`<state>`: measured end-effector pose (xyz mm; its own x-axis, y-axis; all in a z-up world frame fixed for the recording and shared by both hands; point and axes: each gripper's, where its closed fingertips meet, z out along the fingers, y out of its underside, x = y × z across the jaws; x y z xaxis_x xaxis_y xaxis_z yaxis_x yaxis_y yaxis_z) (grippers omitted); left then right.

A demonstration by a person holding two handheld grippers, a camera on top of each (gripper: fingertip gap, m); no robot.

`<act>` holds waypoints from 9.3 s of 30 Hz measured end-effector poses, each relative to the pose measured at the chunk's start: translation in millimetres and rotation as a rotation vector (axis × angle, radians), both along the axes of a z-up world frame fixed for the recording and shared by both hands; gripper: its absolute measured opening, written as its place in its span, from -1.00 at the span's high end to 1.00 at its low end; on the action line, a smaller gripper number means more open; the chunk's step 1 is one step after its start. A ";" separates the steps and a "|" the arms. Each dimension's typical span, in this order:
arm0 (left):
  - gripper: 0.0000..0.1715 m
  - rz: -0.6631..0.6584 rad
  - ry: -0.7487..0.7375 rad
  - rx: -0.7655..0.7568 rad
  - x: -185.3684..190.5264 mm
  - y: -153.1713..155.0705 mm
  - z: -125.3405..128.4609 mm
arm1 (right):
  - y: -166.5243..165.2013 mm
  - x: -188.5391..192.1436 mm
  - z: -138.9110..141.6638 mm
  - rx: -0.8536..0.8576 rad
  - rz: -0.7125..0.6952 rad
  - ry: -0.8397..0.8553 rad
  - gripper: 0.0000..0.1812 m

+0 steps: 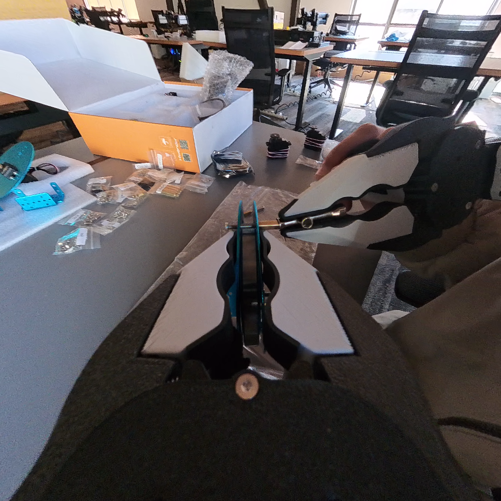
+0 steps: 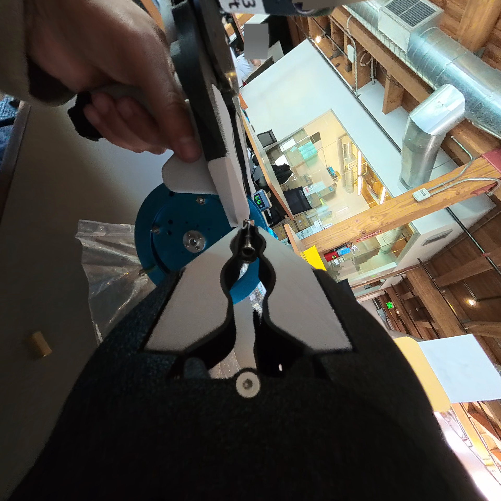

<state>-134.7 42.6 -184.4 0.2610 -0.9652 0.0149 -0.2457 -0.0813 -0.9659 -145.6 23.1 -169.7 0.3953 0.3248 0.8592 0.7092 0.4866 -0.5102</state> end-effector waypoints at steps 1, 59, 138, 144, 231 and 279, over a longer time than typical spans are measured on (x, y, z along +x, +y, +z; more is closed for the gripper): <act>0.88 -0.008 0.005 -0.012 0.4 -0.6 -1.7 | -0.3 0.2 -1.1 0.003 0.002 -0.014 0.94; 0.86 0.160 -0.334 0.485 -0.3 -13.6 74.0 | -12.8 8.5 61.3 -0.453 0.498 1.418 0.93; 0.87 0.048 -0.155 0.208 -0.3 -9.3 35.5 | -9.7 0.5 34.9 0.009 0.044 0.367 0.94; 0.87 0.060 -0.110 0.146 4.2 -3.1 22.7 | -2.1 4.8 23.4 -0.158 0.047 0.507 0.94; 0.86 0.071 0.004 -0.091 2.4 36.3 -20.2 | 41.9 13.5 -22.2 -0.330 -0.165 0.465 0.94; 0.64 -0.070 0.112 0.000 2.8 28.6 -19.1 | 55.9 33.8 -15.4 -0.450 -0.113 0.534 0.94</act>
